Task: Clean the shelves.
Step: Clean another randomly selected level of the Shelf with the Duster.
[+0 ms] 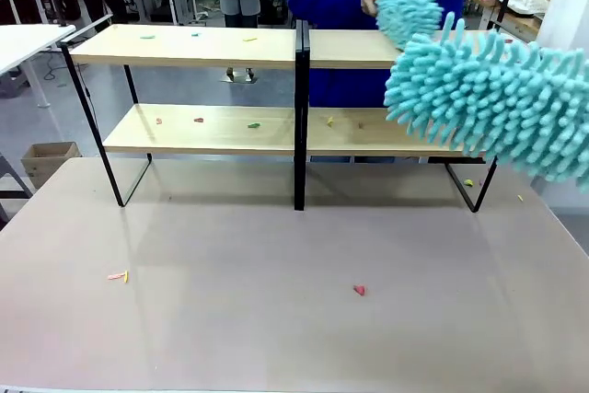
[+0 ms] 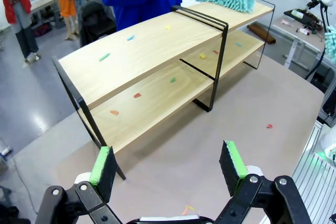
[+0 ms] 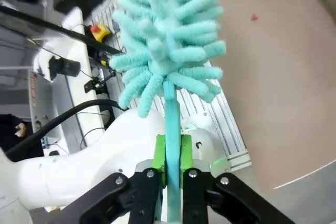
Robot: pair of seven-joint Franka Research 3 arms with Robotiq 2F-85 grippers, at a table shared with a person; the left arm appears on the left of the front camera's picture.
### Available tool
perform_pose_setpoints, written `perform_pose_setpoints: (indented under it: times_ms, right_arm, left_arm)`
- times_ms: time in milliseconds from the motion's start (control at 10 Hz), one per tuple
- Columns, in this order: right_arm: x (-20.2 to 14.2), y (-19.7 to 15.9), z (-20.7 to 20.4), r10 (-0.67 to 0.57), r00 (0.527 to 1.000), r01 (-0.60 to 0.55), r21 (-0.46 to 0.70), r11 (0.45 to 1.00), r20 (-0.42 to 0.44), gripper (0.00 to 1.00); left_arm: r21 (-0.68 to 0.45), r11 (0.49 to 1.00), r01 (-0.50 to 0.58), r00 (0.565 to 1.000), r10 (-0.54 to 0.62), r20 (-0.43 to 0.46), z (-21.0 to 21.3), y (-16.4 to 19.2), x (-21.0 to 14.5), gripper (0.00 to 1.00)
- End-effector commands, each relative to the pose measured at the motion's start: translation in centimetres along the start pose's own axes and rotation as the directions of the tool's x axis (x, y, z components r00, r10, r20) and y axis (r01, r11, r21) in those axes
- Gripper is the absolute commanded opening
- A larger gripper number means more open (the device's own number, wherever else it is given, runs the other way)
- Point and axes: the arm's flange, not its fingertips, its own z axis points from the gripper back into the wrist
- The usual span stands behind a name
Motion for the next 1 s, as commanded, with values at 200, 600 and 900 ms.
perform_pose_setpoints:
  times_ms: [200,600,900]
  right_arm:
    - [-0.7,-1.5,5.6,-0.065,0.969,0.097,-0.122,0.988,0.240,0.12]
    - [2.2,-4.3,6.6,-0.047,0.994,0.047,-0.002,0.999,0.095,0.12]
    - [-5.0,-0.2,11.2,-0.002,0.989,-0.007,0.059,0.998,0.148,0.12]
  left_arm:
    - [0.005,1.000,0.003,1.000,-0.003,-0.004,-0.1,0.0,0.0,1.00]
    - [0.005,1.000,0.003,1.000,-0.003,-0.004,-0.1,0.0,0.0,1.00]
    - [0.005,1.000,0.003,1.000,-0.003,-0.004,-0.1,0.0,0.0,1.00]
